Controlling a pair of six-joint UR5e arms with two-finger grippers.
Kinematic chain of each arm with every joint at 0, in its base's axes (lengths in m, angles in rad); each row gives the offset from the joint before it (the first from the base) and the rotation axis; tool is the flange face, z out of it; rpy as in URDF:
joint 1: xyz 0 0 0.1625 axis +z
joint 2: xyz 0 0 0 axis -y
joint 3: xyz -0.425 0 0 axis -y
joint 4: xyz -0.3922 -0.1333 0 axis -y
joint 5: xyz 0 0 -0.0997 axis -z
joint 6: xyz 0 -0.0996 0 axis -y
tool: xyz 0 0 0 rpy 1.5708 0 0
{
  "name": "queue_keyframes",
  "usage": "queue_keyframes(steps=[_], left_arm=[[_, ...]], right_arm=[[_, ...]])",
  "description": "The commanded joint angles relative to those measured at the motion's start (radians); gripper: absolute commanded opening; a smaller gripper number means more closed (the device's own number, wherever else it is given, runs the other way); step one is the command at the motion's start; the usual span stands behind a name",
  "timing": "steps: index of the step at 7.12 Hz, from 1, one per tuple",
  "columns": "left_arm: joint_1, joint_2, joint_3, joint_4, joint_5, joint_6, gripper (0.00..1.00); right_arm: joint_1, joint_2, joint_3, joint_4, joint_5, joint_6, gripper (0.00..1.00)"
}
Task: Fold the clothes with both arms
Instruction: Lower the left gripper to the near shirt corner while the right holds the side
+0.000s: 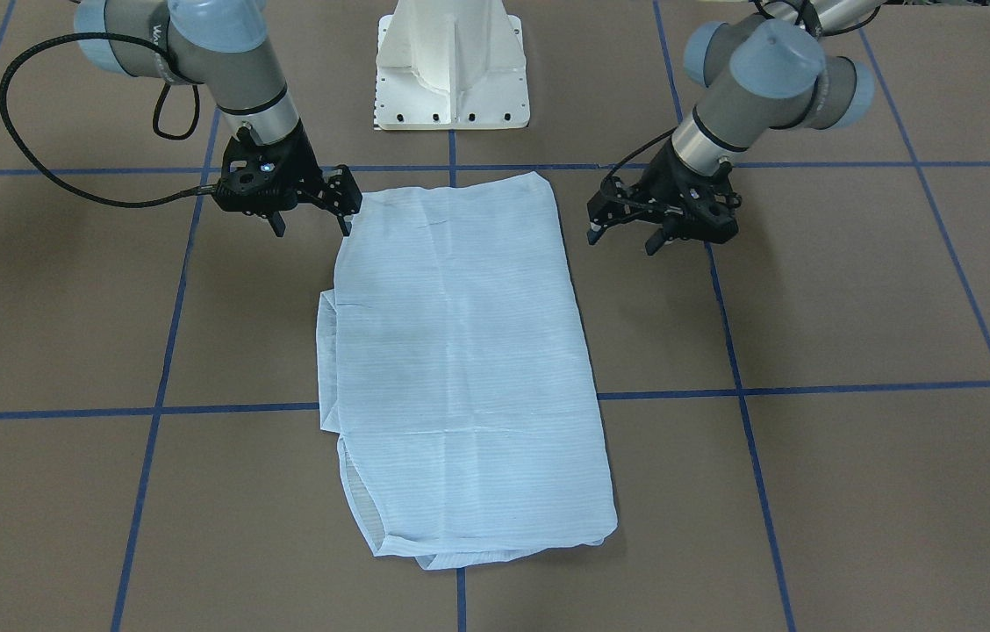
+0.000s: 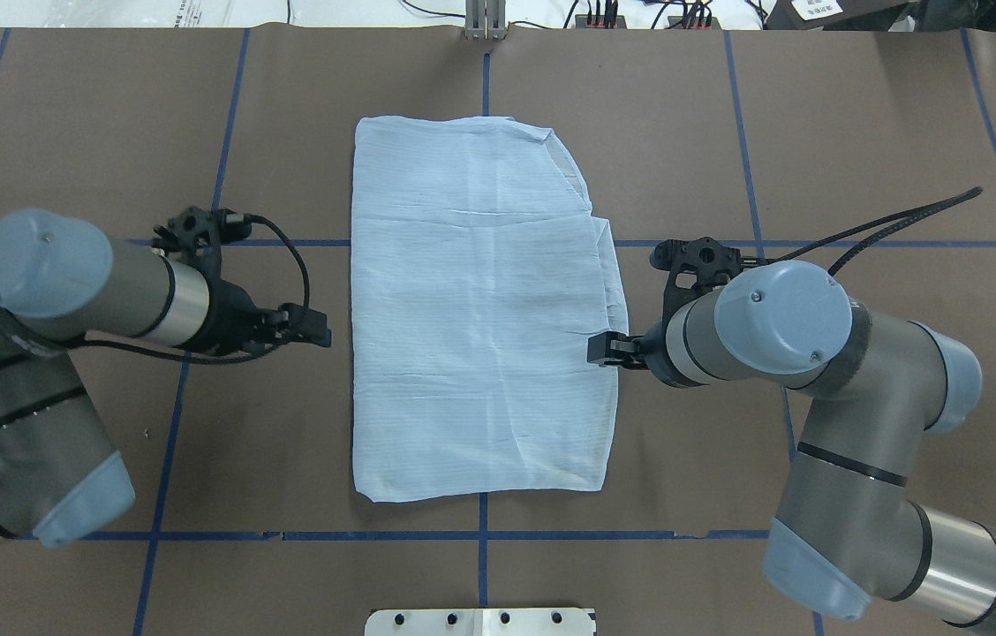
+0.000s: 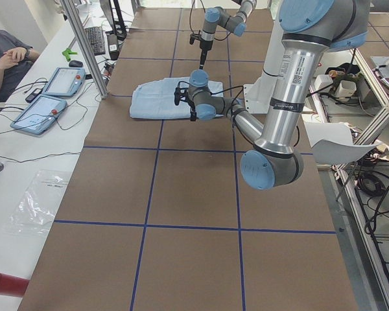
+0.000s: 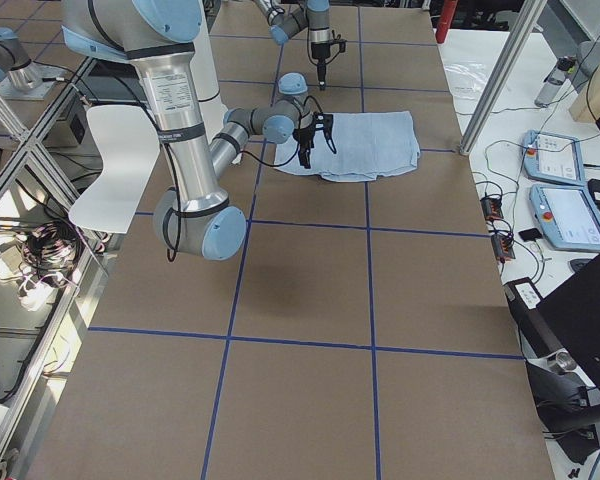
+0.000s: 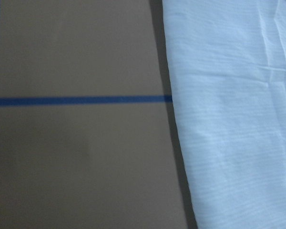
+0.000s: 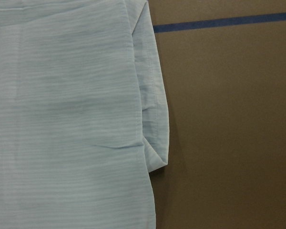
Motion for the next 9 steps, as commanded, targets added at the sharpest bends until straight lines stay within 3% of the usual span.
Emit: queue_keyframes(steps=[1, 3, 5, 6, 8, 9], left_arm=[[0.143, -0.025, -0.036, 0.104, 0.104, -0.094, 1.0], [0.237, -0.045, -0.035, 0.137, 0.19, -0.138, 1.0], [0.289, -0.051, -0.032, 0.184, 0.198, -0.138, 0.95], [0.3, -0.058, -0.029, 0.193, 0.198, -0.138, 0.81], [0.302, -0.061, -0.024, 0.193, 0.198, -0.138, 0.69], [0.302, -0.065, -0.021, 0.193, 0.198, -0.138, 0.58]], right_arm=[[-0.011, -0.005, 0.003, 0.007, -0.005, 0.027, 1.0], [-0.018, -0.005, 0.003, 0.007, -0.005, 0.026, 1.0], [-0.022, -0.004, 0.002, 0.007, -0.005, 0.026, 1.0], [-0.024, -0.004, 0.002, 0.007, -0.005, 0.027, 1.0], [-0.028, -0.005, 0.002, 0.007, -0.006, 0.027, 1.0], [-0.028, -0.005, 0.002, 0.007, -0.006, 0.026, 1.0]])
